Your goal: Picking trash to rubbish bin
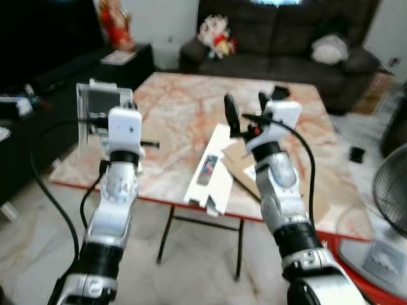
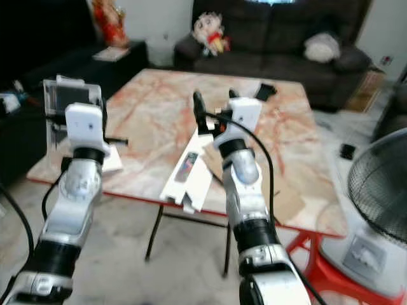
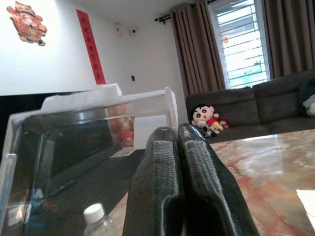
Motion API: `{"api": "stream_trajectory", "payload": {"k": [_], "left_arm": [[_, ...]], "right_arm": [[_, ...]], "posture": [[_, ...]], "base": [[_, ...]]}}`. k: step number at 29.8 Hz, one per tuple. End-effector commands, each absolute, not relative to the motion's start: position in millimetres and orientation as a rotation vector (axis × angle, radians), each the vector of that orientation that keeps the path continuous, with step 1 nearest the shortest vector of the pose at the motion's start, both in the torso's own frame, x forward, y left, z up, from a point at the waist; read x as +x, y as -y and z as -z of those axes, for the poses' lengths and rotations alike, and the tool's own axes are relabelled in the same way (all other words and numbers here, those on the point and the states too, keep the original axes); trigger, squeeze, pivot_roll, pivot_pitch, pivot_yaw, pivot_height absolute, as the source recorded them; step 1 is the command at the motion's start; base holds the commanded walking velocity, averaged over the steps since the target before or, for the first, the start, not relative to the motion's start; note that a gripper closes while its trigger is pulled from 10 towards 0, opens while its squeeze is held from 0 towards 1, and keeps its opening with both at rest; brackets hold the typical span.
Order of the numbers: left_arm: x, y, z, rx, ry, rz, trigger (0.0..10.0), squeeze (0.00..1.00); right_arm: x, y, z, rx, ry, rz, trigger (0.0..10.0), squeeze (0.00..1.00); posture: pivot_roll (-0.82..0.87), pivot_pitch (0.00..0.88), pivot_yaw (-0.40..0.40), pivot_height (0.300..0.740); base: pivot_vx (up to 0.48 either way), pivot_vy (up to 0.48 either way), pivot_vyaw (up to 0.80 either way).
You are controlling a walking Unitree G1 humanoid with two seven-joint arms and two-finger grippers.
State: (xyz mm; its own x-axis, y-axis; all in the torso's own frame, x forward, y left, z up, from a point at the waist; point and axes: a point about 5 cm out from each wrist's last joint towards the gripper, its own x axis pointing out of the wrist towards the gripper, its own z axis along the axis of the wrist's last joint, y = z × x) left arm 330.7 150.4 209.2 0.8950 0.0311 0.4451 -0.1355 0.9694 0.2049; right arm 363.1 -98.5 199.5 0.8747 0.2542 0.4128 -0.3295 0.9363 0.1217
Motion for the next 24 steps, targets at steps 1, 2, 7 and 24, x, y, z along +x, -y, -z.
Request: {"api": "stream_trajectory", "payload": {"k": [1, 2, 7, 24], "left_arm": [[330.1, -155.9, -203.4, 0.242, 0.435, -0.109, 10.0, 0.0], [330.2, -155.9, -203.2, 0.242, 0.435, -0.109, 10.0, 0.0], [329.6, -157.3, -201.4, 0.241, 0.431, -0.112, 10.0, 0.0], [331.4, -156.9, -201.7, 0.23, 0.431, -0.113, 10.0, 0.0]], "right_arm": [[362.5, 96.4, -195.7, 0.192, 0.389, -0.312, 10.0, 0.0], [362.6, 96.3, -195.4, 0.191, 0.389, -0.312, 10.0, 0.0], [361.9, 100.1, -190.0, 0.184, 0.373, -0.301, 10.0, 0.0], [362.3, 101.5, -186.6, 0.181, 0.361, -0.293, 10.0, 0.0]], "posture": [[0.02, 0.0, 0.002, 0.74], [0.02, 0.0, 0.002, 0.74], [0.02, 0.0, 0.002, 0.74], [0.02, 0.0, 0.001, 0.74]], "base": [[0.0, 0.0, 0.0], [0.0, 0.0, 0.0], [0.0, 0.0, 0.0], [0.0, 0.0, 0.0]]}}
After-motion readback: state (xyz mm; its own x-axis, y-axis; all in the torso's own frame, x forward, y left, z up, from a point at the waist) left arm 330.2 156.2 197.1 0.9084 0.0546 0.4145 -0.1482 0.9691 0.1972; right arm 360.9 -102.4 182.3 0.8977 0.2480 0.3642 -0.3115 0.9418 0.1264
